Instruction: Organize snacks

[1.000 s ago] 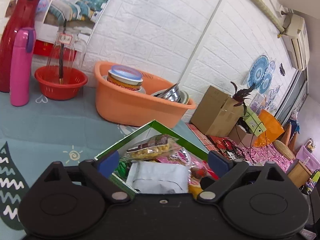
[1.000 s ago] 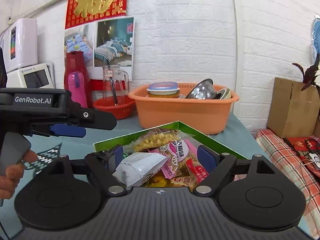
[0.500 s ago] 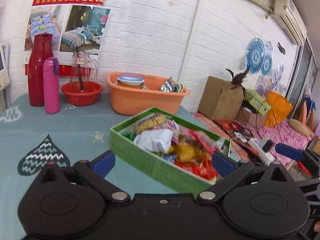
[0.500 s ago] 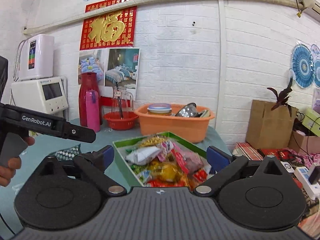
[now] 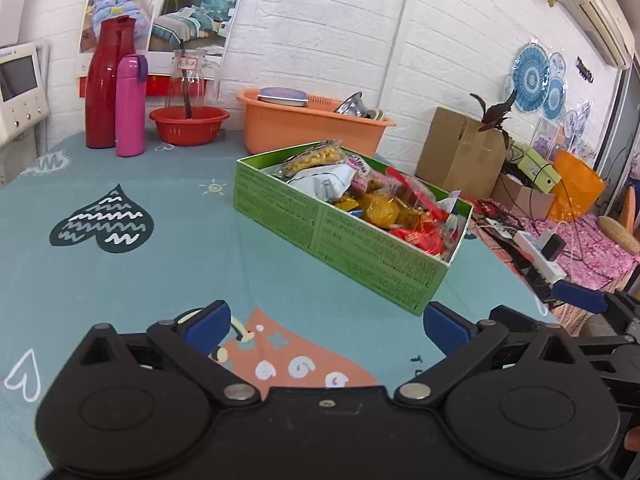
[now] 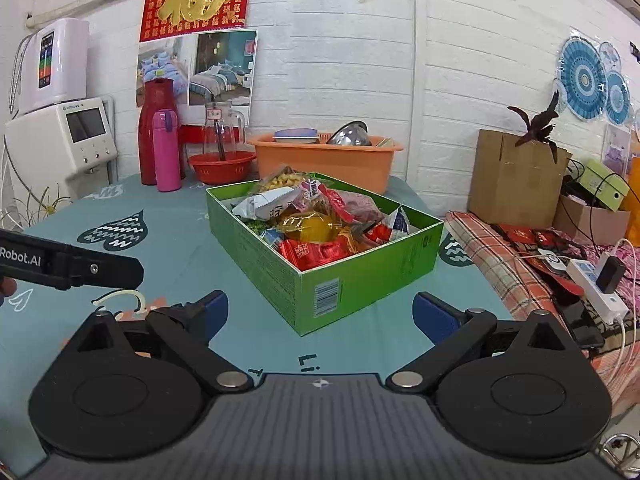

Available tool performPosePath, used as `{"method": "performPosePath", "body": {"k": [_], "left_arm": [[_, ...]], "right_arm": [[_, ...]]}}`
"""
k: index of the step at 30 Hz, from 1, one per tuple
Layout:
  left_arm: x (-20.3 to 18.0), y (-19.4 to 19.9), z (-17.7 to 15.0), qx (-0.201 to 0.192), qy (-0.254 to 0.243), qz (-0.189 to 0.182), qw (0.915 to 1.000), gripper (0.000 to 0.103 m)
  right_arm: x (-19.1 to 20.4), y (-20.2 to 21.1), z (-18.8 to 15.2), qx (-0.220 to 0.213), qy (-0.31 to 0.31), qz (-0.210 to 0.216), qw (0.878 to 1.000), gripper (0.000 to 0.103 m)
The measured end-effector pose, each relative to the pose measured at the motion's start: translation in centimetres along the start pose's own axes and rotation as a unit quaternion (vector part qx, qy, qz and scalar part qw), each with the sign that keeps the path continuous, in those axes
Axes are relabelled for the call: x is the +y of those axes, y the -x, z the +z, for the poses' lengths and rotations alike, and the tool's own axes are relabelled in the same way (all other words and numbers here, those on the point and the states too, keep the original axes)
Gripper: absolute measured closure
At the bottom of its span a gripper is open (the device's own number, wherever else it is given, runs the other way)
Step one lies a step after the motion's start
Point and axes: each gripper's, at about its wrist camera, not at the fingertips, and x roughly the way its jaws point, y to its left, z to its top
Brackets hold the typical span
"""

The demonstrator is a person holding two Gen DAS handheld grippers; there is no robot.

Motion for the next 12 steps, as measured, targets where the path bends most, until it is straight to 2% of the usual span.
{"method": "performPosePath", "body": {"k": [4,12], "left_arm": [[-0.19,-0.08,-0.43,0.002,-0.010,0.014,0.9999,0.000],[-0.10,0.19,-0.83,-0.004,-0.015,0.009,0.9998,0.000]], "right_arm": [[0.03,0.04,-0.49,0.003,-0.004,-0.001,1.000,0.000],[0.21,-0.21,-0.48,0.005,-0.005,0.000,1.000,0.000]]}}
